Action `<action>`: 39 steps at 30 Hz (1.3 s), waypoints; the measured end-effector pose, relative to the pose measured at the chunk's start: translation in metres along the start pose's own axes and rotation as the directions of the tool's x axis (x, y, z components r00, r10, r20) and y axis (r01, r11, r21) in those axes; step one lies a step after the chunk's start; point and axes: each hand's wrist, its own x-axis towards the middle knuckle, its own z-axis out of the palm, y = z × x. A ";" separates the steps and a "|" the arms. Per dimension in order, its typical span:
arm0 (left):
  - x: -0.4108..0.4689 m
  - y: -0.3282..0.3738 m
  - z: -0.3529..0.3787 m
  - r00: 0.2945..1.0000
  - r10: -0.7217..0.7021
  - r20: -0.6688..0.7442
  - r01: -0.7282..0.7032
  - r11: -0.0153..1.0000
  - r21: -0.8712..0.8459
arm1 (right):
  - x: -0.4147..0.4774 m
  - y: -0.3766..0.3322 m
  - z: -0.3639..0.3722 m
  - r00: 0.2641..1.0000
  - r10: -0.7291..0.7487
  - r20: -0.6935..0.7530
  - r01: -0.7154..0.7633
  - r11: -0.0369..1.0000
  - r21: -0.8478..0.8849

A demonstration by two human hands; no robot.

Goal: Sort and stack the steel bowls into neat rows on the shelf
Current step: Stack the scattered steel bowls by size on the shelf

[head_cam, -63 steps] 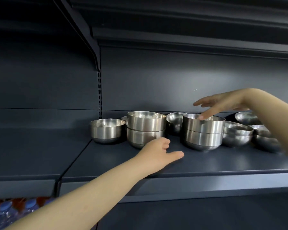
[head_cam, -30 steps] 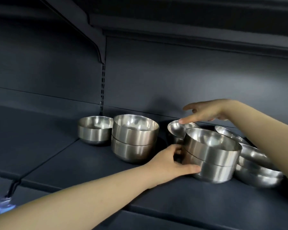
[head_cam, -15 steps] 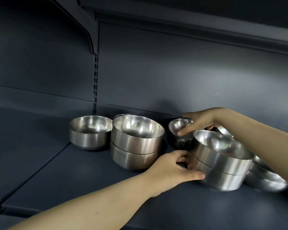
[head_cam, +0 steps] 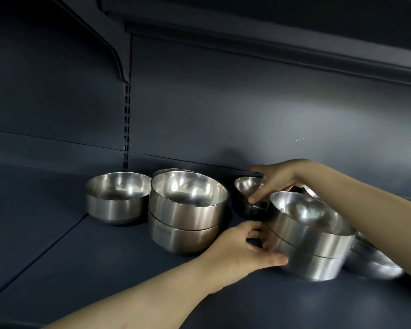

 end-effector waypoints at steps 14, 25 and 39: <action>-0.006 0.014 0.010 0.997 0.060 -0.041 -0.046 0.955 0.292 | -0.117 0.058 -0.033 0.999 -0.026 -0.021 0.028 0.995 0.094; -0.028 0.012 0.012 0.974 0.093 -0.204 0.002 0.907 0.421 | -0.175 0.092 0.014 0.982 -0.062 -0.178 0.103 0.968 0.230; -0.086 0.032 0.079 0.953 0.135 -0.272 0.017 0.870 0.492 | -0.208 0.140 0.012 0.971 0.012 -0.238 0.037 0.979 0.199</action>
